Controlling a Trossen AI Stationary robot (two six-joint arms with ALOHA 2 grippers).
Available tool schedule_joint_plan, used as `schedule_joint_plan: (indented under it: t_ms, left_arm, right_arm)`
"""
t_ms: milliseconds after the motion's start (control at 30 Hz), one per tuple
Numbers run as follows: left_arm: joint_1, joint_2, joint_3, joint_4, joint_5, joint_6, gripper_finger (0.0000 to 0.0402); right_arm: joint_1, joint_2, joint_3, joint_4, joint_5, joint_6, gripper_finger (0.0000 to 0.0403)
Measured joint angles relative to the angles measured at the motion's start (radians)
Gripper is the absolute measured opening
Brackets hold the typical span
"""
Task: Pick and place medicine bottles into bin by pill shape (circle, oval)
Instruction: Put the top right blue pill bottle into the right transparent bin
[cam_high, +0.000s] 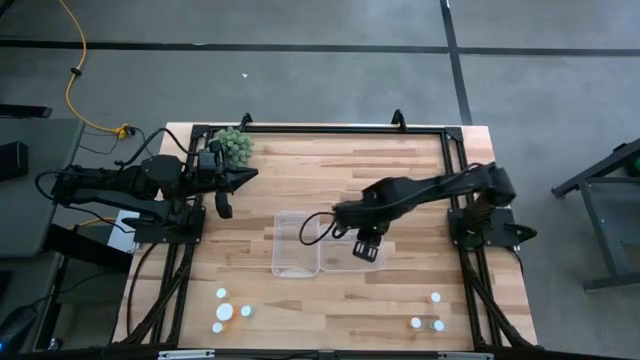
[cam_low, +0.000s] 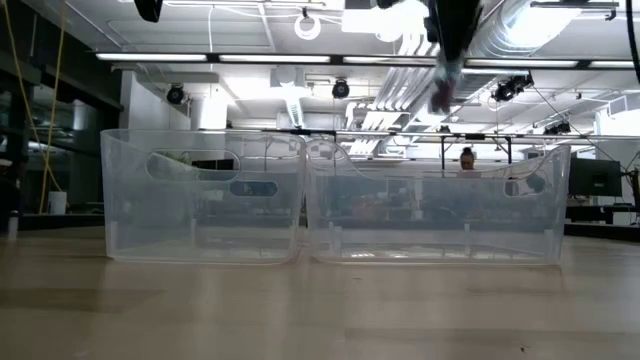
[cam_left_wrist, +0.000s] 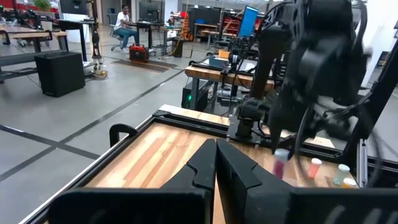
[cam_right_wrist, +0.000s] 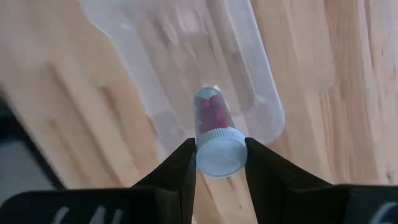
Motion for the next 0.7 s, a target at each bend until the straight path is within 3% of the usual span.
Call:
schedule_joint_plan:
  t_ms: [467,700]
  left_arm:
    - [0.0,0.0,0.0,0.0,0.0,0.0,0.0001]
    - [0.0,0.0,0.0,0.0,0.0,-0.008,0.0001]
  right_arm:
    - [-0.002,0.182,-0.002,-0.036,0.034,-0.017,0.0097]
    - [-0.002,0.184,-0.002,-0.039,0.092,-0.045,0.0097]
